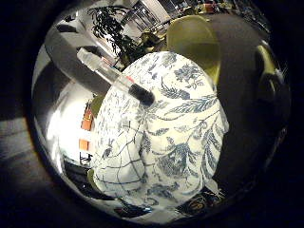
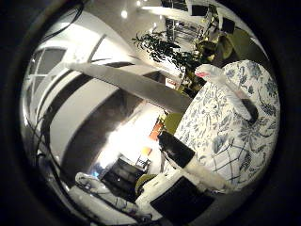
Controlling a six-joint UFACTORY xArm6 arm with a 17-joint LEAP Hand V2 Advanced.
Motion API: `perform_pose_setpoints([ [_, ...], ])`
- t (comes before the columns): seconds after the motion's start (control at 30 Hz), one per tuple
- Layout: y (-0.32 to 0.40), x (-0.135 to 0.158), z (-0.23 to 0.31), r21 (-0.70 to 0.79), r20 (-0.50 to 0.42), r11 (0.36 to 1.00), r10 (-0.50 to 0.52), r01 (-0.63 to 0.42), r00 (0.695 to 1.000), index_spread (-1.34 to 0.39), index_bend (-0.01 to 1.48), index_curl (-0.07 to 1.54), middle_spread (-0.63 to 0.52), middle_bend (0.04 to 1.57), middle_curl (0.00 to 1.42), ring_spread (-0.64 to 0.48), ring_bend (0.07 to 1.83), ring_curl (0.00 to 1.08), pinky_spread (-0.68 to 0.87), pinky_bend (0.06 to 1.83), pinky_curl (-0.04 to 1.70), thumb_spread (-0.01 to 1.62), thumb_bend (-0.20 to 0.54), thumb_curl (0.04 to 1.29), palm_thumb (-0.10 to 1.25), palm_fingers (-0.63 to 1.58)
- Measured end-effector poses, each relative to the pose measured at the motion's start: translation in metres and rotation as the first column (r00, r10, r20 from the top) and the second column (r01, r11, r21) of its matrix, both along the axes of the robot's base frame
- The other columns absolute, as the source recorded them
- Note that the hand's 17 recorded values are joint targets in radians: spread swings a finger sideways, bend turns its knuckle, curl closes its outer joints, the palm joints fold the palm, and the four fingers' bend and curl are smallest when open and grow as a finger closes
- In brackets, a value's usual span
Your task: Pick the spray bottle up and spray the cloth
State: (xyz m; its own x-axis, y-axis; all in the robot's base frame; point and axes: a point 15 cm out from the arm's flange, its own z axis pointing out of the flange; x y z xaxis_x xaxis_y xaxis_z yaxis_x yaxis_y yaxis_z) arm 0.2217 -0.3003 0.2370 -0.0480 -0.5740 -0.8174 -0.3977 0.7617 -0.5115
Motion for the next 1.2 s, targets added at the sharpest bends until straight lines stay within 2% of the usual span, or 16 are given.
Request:
perform_pose_setpoints([
  [0.13,0.002,-0.002,-0.025,0.074,0.033,0.997,-0.001,-0.001,0.999,-0.14,0.17,0.33,0.1,0.48,0.41,0.09,0.71,0.37,0.29,0.68,0.39,1.1,-0.023,0.36,0.63,0.14],
  [0.5,0.008,0.009,-0.045,0.112,0.043,0.993,0.028,-0.032,0.999,-0.14,0.17,0.32,0.1,0.45,0.4,0.11,0.67,0.36,0.31,0.64,0.34,1.1,-0.022,0.36,0.62,0.15],
  [0.8,0.013,0.056,-0.031,0.107,0.092,0.991,0.065,-0.074,0.994,-0.14,0.16,0.31,0.1,0.43,0.39,0.11,0.65,0.34,0.34,0.63,0.32,1.09,-0.02,0.37,0.63,0.16],
  [1.2,-0.005,0.078,-0.051,0.09,0.044,0.994,0.061,-0.065,0.997,-0.14,0.16,0.3,0.1,0.44,0.39,0.11,0.64,0.34,0.34,0.63,0.29,1.09,-0.022,0.37,0.63,0.18],
])
